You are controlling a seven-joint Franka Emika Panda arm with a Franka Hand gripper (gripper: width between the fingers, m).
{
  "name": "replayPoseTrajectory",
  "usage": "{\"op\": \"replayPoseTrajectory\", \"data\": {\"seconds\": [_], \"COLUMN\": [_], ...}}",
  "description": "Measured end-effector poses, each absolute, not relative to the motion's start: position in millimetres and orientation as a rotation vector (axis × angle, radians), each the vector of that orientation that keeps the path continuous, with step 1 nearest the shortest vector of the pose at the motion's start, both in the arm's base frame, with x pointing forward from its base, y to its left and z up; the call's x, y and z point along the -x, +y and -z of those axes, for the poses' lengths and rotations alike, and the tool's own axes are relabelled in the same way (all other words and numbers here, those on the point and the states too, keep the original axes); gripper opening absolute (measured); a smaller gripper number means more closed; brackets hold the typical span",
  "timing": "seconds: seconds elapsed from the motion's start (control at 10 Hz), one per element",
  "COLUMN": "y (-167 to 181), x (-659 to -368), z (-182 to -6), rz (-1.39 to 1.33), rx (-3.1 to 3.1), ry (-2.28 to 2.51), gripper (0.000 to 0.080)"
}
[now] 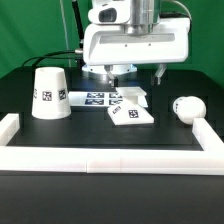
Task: Assemble lamp
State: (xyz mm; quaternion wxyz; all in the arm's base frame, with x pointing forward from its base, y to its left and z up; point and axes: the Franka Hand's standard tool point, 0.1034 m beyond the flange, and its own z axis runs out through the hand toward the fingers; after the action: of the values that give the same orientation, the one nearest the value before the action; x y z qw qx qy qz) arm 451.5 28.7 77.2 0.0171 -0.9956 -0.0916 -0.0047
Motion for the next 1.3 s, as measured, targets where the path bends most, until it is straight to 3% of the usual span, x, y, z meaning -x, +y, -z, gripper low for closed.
{"op": "replayPoseTrajectory", "data": {"seconds": [0.4,1.1,1.2,1.3], "y": [29,29,29,29], "x": [-431,-425,-424,-424], "z": [-64.2,-45.6,-43.9,-44.1], "rz": [0.006,-0.022,-0.028,-0.027], "rx": [3.094,3.092,3.091,3.091], "ry": [-0.299,-0.293,-0.294,-0.296], "gripper": [0.0700,0.0700,0.0575,0.0534]}}
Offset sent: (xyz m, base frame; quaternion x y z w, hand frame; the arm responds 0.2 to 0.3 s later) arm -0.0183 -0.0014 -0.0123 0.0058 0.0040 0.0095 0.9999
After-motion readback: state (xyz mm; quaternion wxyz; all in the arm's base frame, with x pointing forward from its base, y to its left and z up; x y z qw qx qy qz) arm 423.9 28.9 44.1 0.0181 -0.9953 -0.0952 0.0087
